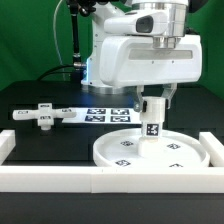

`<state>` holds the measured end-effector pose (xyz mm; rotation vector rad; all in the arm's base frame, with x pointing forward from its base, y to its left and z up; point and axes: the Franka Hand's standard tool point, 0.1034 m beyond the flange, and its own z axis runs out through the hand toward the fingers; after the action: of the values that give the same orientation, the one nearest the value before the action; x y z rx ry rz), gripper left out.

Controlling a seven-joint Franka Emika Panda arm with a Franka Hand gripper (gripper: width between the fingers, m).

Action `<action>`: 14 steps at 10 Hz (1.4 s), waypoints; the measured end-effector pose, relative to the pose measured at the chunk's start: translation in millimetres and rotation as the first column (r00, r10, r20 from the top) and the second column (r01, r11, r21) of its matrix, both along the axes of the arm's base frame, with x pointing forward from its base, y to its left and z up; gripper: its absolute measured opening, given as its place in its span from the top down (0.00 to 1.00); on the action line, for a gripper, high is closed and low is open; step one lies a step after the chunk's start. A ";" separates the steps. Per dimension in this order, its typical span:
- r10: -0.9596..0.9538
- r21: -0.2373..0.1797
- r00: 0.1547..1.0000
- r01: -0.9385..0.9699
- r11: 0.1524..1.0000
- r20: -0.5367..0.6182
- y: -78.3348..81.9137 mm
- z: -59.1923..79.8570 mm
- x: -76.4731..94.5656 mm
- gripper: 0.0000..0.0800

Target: Assemble round table

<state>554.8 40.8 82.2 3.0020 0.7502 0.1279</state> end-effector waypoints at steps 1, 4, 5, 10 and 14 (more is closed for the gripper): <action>-0.143 0.021 0.990 0.143 0.990 0.004 0.2 -0.3 -1.1 0.49; -0.520 0.081 0.854 0.520 0.850 -0.023 0.0 -0.8 -3.4 0.49; -0.596 0.087 0.803 0.596 0.799 -0.029 0.1 -0.9 -3.5 0.49; -0.802 0.116 0.593 0.803 0.584 -0.071 -0.4 -1.3 -3.5 0.49; -0.950 0.132 0.279 0.956 0.262 -0.139 -0.2 -2.0 -4.7 0.49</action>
Offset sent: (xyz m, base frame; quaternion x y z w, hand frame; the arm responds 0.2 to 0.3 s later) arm -0.0180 0.0061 -0.0071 0.0161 -0.0300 0.3253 0.9450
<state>550.2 40.6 80.2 2.9854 -1.2778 0.0883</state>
